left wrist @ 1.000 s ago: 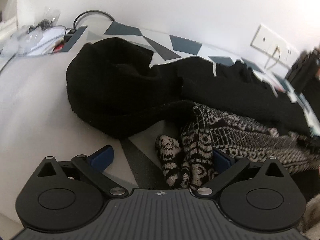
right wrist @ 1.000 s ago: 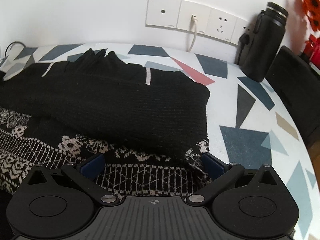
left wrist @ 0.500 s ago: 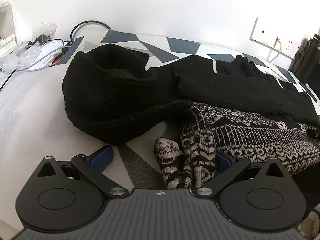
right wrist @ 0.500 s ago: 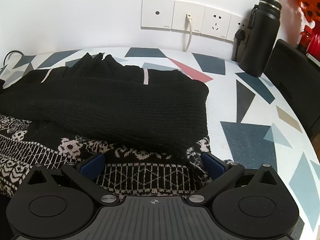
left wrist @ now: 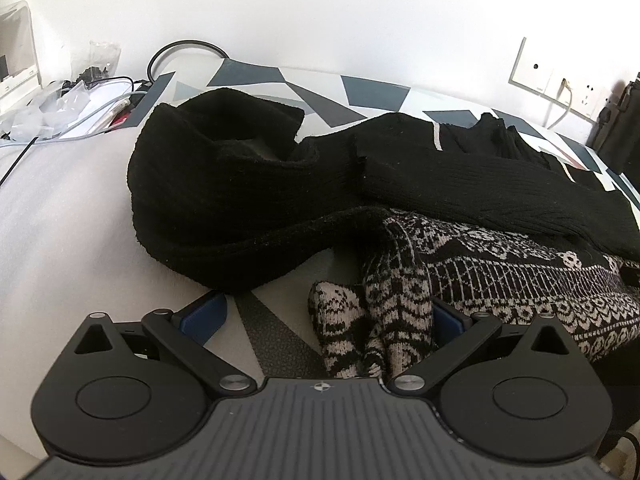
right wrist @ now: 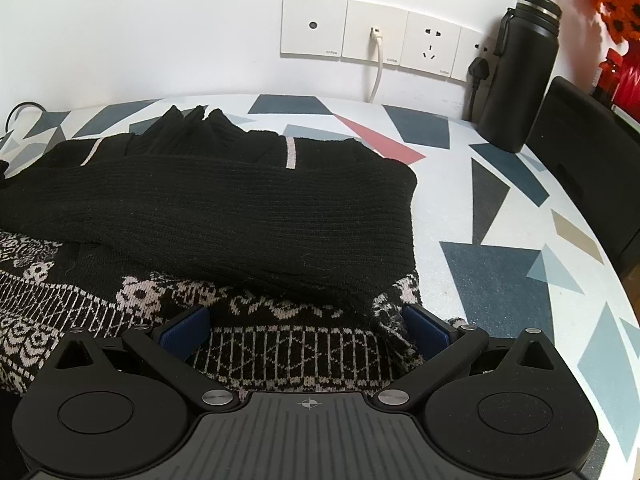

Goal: Fold clothes

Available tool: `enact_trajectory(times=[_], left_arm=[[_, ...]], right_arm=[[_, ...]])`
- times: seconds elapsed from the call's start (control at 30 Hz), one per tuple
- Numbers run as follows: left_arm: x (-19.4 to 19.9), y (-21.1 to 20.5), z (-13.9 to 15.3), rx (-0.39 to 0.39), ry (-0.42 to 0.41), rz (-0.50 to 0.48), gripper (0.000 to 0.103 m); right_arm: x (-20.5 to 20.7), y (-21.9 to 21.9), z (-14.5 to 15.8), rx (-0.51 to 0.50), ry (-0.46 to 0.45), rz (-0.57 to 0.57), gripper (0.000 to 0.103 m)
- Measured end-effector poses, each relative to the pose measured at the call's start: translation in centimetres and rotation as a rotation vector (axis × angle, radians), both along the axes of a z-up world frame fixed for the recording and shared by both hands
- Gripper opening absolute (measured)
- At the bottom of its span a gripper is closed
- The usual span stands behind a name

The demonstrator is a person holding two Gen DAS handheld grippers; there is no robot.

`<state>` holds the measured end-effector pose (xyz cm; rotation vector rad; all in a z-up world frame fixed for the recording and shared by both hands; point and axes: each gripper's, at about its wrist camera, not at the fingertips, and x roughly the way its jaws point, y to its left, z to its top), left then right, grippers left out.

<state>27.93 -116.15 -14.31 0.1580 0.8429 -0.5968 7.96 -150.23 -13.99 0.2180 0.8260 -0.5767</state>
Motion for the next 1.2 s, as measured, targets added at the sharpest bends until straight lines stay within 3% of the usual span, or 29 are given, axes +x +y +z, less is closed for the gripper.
enact_trajectory(times=[1.0,1.2], left_arm=[[-0.21,0.08,-0.03,-0.011,-0.018,0.016,0.103],[-0.19,0.43,-0.05,-0.042,-0.014,0.038,0.103]], right_arm=[[-0.09,-0.13,0.10,0.010,-0.034,-0.044,0.102],[0.19,-0.03,0.14,0.004,-0.022,-0.053,0.102]])
